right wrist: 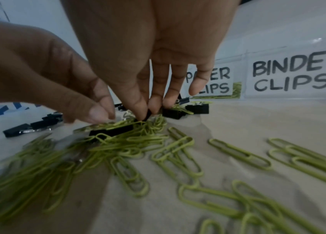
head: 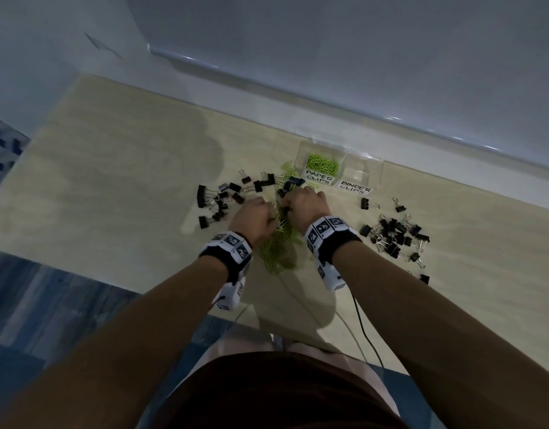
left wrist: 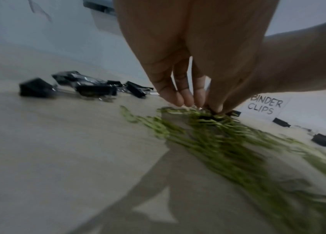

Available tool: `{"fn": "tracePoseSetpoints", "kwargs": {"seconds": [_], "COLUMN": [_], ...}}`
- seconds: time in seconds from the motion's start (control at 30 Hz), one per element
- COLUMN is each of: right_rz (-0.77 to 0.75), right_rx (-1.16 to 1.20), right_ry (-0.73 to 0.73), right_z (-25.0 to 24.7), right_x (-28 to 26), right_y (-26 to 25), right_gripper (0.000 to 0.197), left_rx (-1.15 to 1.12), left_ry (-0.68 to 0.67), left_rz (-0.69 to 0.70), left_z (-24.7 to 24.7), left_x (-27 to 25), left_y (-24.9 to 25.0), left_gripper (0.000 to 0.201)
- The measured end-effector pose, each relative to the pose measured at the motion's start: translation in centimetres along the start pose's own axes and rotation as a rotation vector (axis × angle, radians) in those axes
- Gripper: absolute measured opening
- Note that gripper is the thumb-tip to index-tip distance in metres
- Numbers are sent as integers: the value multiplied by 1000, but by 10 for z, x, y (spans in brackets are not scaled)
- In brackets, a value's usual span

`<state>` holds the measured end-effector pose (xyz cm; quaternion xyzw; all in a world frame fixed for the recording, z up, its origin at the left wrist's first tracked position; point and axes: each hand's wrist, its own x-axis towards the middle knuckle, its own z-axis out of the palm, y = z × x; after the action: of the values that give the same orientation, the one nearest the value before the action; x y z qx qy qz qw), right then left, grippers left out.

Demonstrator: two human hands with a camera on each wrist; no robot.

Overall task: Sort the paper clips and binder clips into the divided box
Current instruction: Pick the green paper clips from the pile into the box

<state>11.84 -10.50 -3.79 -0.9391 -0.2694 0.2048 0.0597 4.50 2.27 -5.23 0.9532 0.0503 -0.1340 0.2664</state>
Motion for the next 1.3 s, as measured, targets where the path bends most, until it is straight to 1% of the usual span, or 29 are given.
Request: {"fn": "tracePoseSetpoints", "kwargs": {"seconds": [0.07,0.1,0.2,0.27,0.3,0.37,0.43,0.5,0.57,0.6,0.63,0.67,0.73,0.8,0.83,0.9,0.97,1.03,1.13,1.2,1.3], "right_rz": [17,23,31,45,60,146,300,482,636,696,733,746,717,621,545,348,154,36,2,29,102], "right_rx": [11,10,15,80,141,337,495,488,407,374,341,301,216,169,152,137,182,226,246,192,159], "right_ry": [-28,-33,-26,6,53,207,354,433,444,421,389,364,367,415,412,356,279,201,95,33,-9], "right_z": [-1,0,-1,-1,-1,-2,0,3,8,10,12,13,14,11,10,6,7,8,12,16,22], "right_x": [0,0,-7,-15,-20,-35,-55,-77,-96,-103,-108,-111,-111,-104,-98,-84,-68,-52,-35,-27,-20], "right_y": [-1,-1,3,10,15,30,53,82,111,121,128,132,127,107,93,59,27,3,-16,-20,-20], "right_gripper": [31,28,8,7,9,1,8,4,6,7,10,15,24,26,25,20,15,15,18,19,19], "left_rx": [-6,-16,-50,-84,-105,-137,-153,-191,-193,-167,-126,-72,35,46,24,8,46,90,140,112,27], "left_ry": [-16,-7,11,4,0,-13,35,134,208,221,226,225,213,174,120,-24,-126,-177,-226,-248,-228], "left_rz": [-66,-92,-115,-110,-110,-110,-100,-122,-156,-161,-156,-143,-93,3,59,152,189,184,174,149,75], "left_z": [8,10,16,18,20,20,19,13,6,2,-1,-2,-4,-3,-2,2,3,0,-6,-9,-8], "left_x": [0,0,-1,-1,-1,-3,-6,-11,-15,-16,-17,-18,-20,-21,-21,-18,-15,-14,-12,-11,-12], "left_y": [10,12,14,12,11,11,8,0,-12,-18,-24,-28,-29,-20,-14,-4,1,1,-5,-9,-17], "left_gripper": [33,33,24,16,13,11,11,12,10,7,4,5,17,21,21,24,28,31,32,29,21]}}
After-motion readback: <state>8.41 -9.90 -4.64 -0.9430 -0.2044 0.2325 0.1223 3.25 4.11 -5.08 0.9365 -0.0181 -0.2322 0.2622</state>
